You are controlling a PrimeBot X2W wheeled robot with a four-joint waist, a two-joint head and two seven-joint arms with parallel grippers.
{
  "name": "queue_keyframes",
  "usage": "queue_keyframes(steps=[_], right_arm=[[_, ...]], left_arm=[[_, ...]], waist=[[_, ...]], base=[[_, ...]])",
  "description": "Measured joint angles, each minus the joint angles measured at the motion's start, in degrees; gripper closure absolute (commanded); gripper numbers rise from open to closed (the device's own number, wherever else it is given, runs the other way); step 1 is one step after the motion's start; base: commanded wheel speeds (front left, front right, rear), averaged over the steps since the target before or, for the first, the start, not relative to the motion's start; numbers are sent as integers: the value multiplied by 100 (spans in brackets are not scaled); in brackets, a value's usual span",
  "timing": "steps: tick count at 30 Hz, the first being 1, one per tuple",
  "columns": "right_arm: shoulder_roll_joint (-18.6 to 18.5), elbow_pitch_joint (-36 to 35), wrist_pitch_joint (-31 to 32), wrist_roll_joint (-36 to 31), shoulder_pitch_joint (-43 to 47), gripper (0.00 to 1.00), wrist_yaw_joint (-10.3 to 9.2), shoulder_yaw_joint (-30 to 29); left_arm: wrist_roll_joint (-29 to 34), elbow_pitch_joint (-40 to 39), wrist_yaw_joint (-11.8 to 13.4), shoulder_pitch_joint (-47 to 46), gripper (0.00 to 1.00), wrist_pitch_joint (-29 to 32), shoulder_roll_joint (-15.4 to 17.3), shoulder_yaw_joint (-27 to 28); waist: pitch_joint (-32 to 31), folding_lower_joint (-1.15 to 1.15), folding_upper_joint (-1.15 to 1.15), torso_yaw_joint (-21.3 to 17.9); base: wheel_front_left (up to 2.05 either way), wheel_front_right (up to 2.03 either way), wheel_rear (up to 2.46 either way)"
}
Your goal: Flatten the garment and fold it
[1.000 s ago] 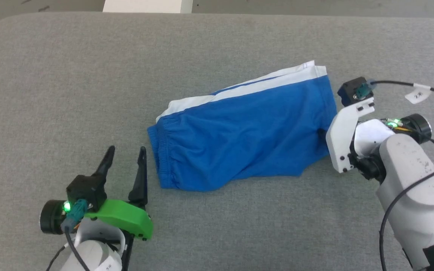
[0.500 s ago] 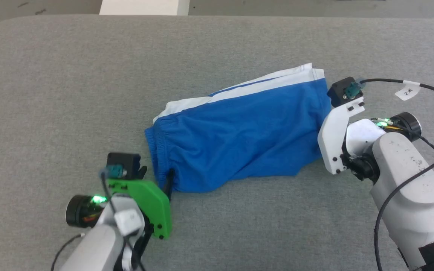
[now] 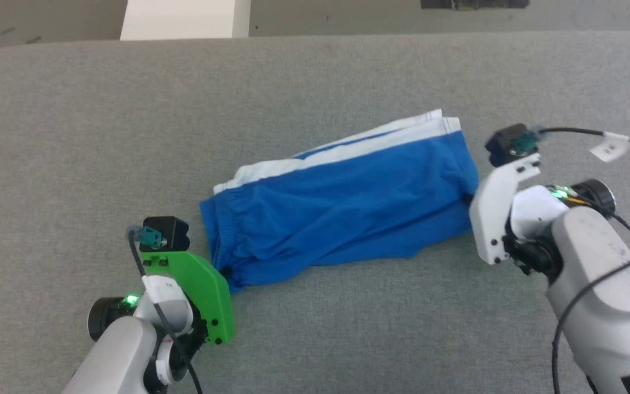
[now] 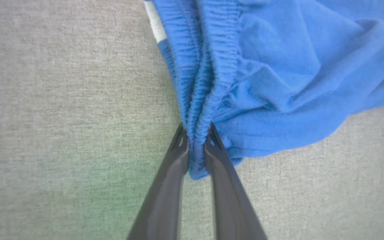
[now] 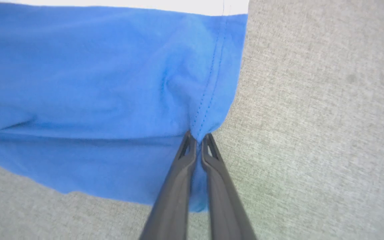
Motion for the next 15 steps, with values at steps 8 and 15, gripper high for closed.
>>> queue_keyframes(steps=[8,15], right_arm=[[-145,-1394,64,423,1383,100,0,-598],[182,-2642,691,471,3041,100,-1,-1127]], left_arm=[[-254,-416,-3,396,100,179,214,171],[-554,-648,158,954,100,453,336,274]], waist=[[-409,0,0,61],[-623,0,0,32]], base=[[0,0,0],[0,0,0]])
